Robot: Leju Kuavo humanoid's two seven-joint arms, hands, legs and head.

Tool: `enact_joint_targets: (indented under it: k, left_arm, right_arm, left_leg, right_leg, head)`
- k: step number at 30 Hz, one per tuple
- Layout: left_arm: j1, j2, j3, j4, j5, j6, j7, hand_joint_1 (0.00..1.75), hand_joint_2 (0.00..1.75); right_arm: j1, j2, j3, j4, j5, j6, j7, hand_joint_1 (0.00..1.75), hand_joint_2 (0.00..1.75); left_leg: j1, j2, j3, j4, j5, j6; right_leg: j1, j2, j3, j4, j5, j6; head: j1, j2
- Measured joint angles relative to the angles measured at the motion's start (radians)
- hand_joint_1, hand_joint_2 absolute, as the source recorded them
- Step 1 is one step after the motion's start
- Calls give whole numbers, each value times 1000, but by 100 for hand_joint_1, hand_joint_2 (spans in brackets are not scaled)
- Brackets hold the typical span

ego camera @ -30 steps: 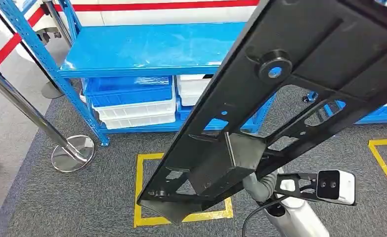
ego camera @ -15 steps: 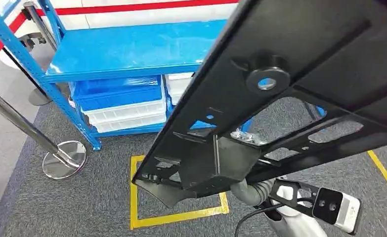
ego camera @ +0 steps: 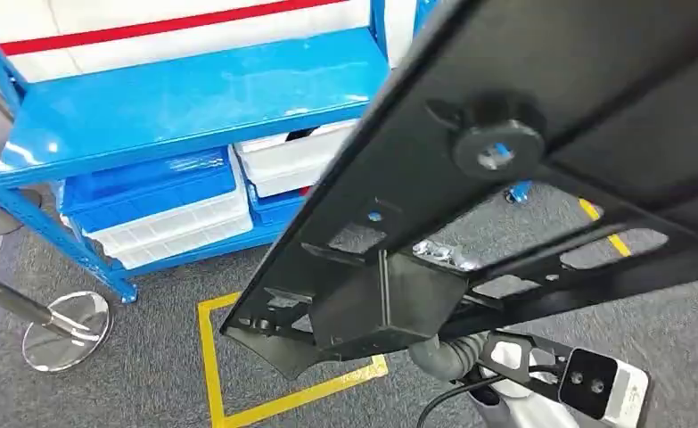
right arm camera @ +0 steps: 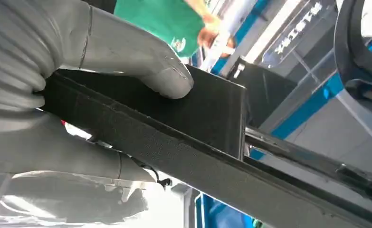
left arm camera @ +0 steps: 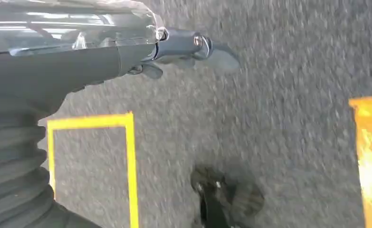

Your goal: Take the parts from the cabinet and place them on the table.

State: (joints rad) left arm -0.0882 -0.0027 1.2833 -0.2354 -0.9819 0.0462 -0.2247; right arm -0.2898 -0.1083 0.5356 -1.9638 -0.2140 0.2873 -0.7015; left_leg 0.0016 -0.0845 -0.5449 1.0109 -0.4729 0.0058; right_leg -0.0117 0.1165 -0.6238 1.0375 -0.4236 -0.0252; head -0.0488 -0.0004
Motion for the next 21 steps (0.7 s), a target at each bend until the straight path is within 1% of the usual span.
enact_joint_targets:
  k: [1, 2, 3, 4, 5, 6, 7, 8, 9, 10, 11, 12, 13, 14, 15, 17, 18, 19, 20, 21]
  left_arm:
    - [-1, 3, -2, 0, 0, 0, 0, 0, 175]
    - [-3, 5, -4, 0, 0, 1, 0, 0, 175]
    - [-5, 1, -7, 1, 0, 1, 0, 0, 175]
    - [-5, 2, -8, 1, 0, 1, 0, 0, 175]
    - [-4, 2, -9, 1, 0, 0, 0, 0, 175]
    - [-1, 1, -9, 1, 0, 0, 0, 0, 175]
    - [1, 1, -9, 1, 0, 0, 0, 0, 175]
    - [1, 0, -9, 1, 0, 0, 0, 0, 175]
    - [1, 0, -10, 2, 0, 0, 0, 0, 175]
    - [0, -1, -10, 2, 0, 0, 0, 0, 175]
    - [-2, -2, -10, 2, 0, 0, 0, 0, 175]
    - [-3, -2, -11, 2, 0, 0, 0, 0, 175]
    - [-4, 0, -11, 2, 0, 0, 0, 0, 175]
    - [-6, 0, -11, 2, 0, 0, 0, 0, 175]
    - [-6, 0, -11, 2, 0, 0, 0, 0, 175]
    - [-7, -1, -12, 2, -2, 2, 4, 0, 175]
    - [-8, 0, -13, 2, -3, 5, 11, 0, 175]
    - [-10, 0, -13, 2, -3, 9, 16, 0, 175]
    - [-8, 0, -13, 2, -6, 11, 19, 0, 175]
    - [-6, 3, -13, 2, -7, 14, 20, 0, 175]
  right_arm:
    - [1, 0, 0, 0, 0, 0, 0, 171, 175]
    - [1, 0, 0, -3, 0, -1, 0, 171, 175]
    - [3, 0, 0, -6, 0, -1, 0, 171, 175]
    - [-2, 0, 0, -9, 0, -1, -1, 171, 175]
    - [-4, 0, 0, -9, 0, -1, 0, 171, 175]
    - [-2, 0, 0, -8, 0, -2, 0, 171, 175]
    - [1, 0, 0, -8, 0, -2, 0, 171, 175]
    - [3, 0, 0, -8, 0, -2, 0, 171, 175]
    - [4, 0, 0, -8, 0, -2, 0, 171, 175]
    - [4, 0, 0, -8, 0, -2, 0, 171, 175]
    - [3, 0, 0, -8, 0, -2, 0, 171, 175]
    - [3, 0, 0, -8, 0, -2, 0, 171, 175]
    - [3, 0, 0, -8, 0, -2, 0, 171, 175]
    - [2, 0, 1, -9, 0, -2, 0, 171, 175]
    - [2, 0, 1, -8, 0, -2, 0, 171, 175]
    - [3, 0, 0, -9, 0, 1, 0, 171, 175]
    - [4, 0, -1, -10, 0, 10, 0, 171, 175]
    - [7, 1, -5, -13, 0, 25, -1, 171, 175]
    - [9, 5, -8, -14, 0, 39, 0, 171, 175]
    - [15, 8, -13, -16, 0, 51, 0, 171, 175]
  left_leg:
    - [-2, 9, 0, -1, 2, 1]
    - [1, 22, 6, -18, 11, 5]
    - [13, 40, 16, -41, 24, 1]
    - [12, 50, 20, -52, 29, 8]
    - [11, 66, 20, -52, 30, 10]
    - [10, 81, 19, -51, 29, 10]
    - [9, 97, 18, -50, 28, 9]
    - [9, 112, 16, -48, 27, 8]
    - [10, 125, 15, -46, 26, 6]
    - [10, 137, 16, -44, 23, 4]
    - [11, 148, 16, -40, 19, -1]
    - [11, 157, 17, -32, 13, -5]
    - [6, 165, 15, -27, 8, -13]
    - [2, 173, 16, -17, 2, -21]
    - [3, 179, 18, -20, 1, -26]
    - [6, 198, 25, -25, 1, -37]
    - [8, 197, 22, -22, -7, -42]
    - [13, 151, 17, 2, -30, -47]
    - [15, 119, -11, 71, -76, -49]
    - [15, 104, -47, 154, -118, -52]
  right_leg:
    - [-3, 12, -3, -3, 4, 8]
    - [2, 27, -2, -12, 11, 18]
    - [4, 2, -1, -5, 4, 16]
    - [11, -54, -17, 24, -25, 19]
    - [8, -84, -47, 84, -63, 24]
    - [4, -100, -84, 163, -102, 30]
    - [0, -106, -120, 237, -131, 36]
    - [-3, -108, -139, 279, -138, 41]
    - [-6, -112, -132, 266, -120, 45]
    - [-9, -117, -100, 212, -86, 48]
    - [-11, -127, -50, 126, -47, 49]
    - [-11, -154, 9, 26, -12, 47]
    - [-2, -186, 28, -7, -30, 31]
    - [-2, -175, 24, -16, -19, 24]
    - [0, -165, 22, -10, -21, 18]
    - [4, -145, 20, -11, -20, 7]
    - [-5, -136, 23, -19, -13, -3]
    - [-5, -128, 24, -21, -11, -6]
    - [-6, -120, 22, -21, -10, -10]
    - [-5, -109, 21, -21, -10, -13]
  head:
    - [0, 0]
    - [0, 0]
    - [0, 0]
    - [0, 0]
    - [0, 0]
    - [0, 0]
    - [0, 0]
    - [0, 0]
    - [0, 0]
    - [0, 0]
    - [0, 0]
    - [0, 0]
    - [0, 0]
    - [0, 0]
    - [0, 0]
    - [0, 0]
    - [0, 0]
    - [0, 0]
    - [0, 0]
    - [0, 0]
